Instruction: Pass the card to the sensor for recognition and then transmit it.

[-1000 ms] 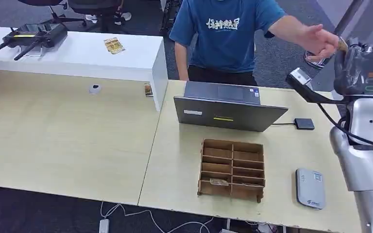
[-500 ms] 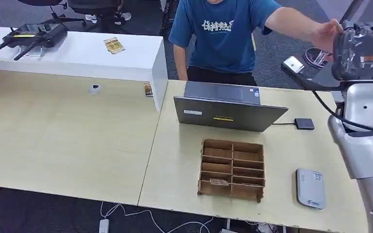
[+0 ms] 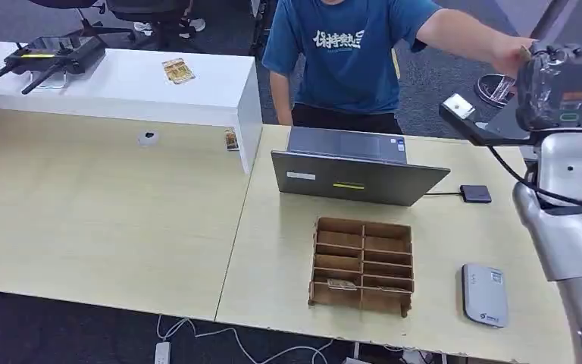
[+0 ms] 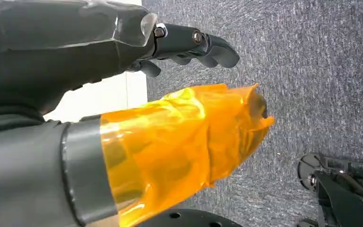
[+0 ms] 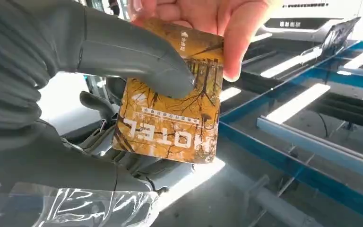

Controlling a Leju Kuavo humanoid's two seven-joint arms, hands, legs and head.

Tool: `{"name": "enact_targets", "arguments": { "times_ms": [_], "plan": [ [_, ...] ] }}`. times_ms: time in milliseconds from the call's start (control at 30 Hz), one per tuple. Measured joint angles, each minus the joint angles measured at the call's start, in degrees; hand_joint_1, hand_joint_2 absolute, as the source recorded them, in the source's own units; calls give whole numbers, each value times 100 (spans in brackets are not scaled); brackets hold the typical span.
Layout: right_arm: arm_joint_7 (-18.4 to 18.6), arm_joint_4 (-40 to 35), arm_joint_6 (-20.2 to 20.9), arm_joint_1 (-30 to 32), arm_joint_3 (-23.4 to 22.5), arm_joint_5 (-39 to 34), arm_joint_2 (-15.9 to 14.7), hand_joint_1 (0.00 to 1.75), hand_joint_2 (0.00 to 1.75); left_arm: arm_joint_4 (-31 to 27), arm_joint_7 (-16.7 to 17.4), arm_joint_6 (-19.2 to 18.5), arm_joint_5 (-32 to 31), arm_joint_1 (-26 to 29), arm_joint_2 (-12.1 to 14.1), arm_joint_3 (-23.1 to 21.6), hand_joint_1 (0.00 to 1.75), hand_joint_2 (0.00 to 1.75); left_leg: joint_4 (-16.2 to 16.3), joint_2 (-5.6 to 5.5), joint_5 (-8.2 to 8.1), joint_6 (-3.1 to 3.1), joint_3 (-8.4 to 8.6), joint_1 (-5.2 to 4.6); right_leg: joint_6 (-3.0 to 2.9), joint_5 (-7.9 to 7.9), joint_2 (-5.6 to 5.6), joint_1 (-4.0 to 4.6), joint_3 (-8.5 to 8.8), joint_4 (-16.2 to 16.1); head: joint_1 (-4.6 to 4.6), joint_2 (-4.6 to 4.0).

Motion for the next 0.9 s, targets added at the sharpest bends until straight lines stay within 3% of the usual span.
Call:
{"name": "enact_targets", "arguments": {
  "times_ms": [33, 300, 333, 367, 633, 900],
  "plan": [
    [-7, 9, 0, 10, -13, -26, 0, 24, 175, 0, 0, 0, 0, 0, 0, 0, 0, 0, 0, 0, 0, 0, -1, 0, 0, 0, 0, 0, -1, 0, 0, 0],
    [-41, 66, 17, 48, -96, -247, 0, 24, 175, 0, 0, 0, 0, -2, 0, 0, 0, 0, 0, 1, 0, 0, -2, 0, 0, 0, 1, 0, -1, 0, 0, 0],
    [-41, 66, 17, 50, -103, -249, 0, 7, 175, 0, 0, 0, 0, -1, 0, 0, 0, 0, 0, 0, 0, 0, -2, 0, 0, 0, 1, 0, -1, 0, 0, 0],
    [-41, 66, 17, 51, -111, -251, 0, 0, 175, 0, 0, 0, 0, -1, 0, 0, 0, 0, 0, 0, 1, 0, -2, 0, 0, 0, 0, 0, -1, 0, 0, 0],
    [-126, 63, 46, 134, -256, -889, 0, 0, 175, 0, -7, 13, 20, -1, 0, 0, 0, 0, 0, 0, 1, 0, -2, 0, 0, 1, -1, 0, -1, 0, 0, 0],
    [-439, -126, -170, 507, -577, -1656, -131, 0, 175, 0, -30, 74, 105, 2, -2, 0, 0, 0, 0, -1, 0, 0, -1, 0, 0, 0, -2, 0, -2, -2, 0, 0]
  ]
}}
